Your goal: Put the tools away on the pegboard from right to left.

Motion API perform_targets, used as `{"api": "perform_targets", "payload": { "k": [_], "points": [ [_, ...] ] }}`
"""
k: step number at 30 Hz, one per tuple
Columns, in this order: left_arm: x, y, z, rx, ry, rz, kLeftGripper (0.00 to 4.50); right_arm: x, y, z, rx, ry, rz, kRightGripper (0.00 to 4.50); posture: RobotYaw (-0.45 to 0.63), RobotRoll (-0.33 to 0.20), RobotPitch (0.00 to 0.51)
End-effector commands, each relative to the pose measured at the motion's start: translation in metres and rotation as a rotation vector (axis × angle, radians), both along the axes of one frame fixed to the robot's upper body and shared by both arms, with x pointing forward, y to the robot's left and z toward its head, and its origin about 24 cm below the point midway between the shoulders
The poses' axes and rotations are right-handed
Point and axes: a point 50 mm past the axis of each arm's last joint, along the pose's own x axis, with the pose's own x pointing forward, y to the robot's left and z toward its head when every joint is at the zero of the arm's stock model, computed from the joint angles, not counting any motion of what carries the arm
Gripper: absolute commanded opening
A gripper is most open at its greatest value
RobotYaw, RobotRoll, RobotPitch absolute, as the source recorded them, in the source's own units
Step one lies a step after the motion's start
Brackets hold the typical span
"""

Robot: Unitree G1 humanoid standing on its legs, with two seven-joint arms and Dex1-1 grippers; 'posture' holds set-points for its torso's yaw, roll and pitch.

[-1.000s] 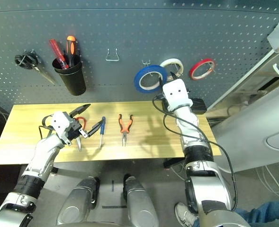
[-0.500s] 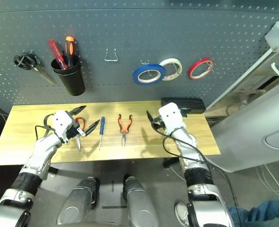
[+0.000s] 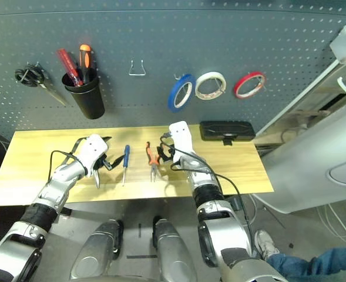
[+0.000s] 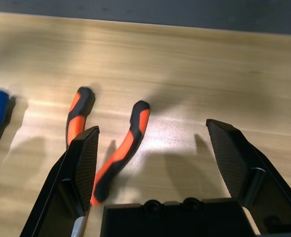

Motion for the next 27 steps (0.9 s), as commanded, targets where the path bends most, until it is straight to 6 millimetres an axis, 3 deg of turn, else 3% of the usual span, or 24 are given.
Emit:
{"api": "perform_targets", "payload": {
  "k": [1, 13, 16, 24, 27],
  "points": [
    [-0.011, 0.0, -0.01, 0.026, 0.05, -0.028, 4.5, -0.005, -0.001, -0.014, 0.015, 0.095, -0.086, 4.48, 0.16, 0.0, 0.239],
    [-0.028, 0.002, -0.016, 0.017, 0.084, -0.034, 4.5, -0.007, 0.003, -0.023, -0.048, 0.204, -0.158, 4.48, 0.2, 0.0, 0.262],
    [-0.029, 0.001, -0.017, 0.011, 0.093, -0.031, 4.5, -0.007, 0.003, -0.023, -0.041, 0.228, -0.184, 3.86, 0.21, 0.0, 0.263],
    [-0.028, 0.004, -0.015, 0.008, 0.103, -0.019, 4.5, -0.006, 0.003, -0.022, -0.009, 0.26, -0.222, 1.08, 0.21, 0.0, 0.265],
    [-0.027, 0.006, -0.015, 0.008, 0.103, -0.011, 4.5, -0.004, 0.002, -0.019, -0.011, 0.256, -0.223, 0.25, 0.21, 0.0, 0.26]
  ]
}}
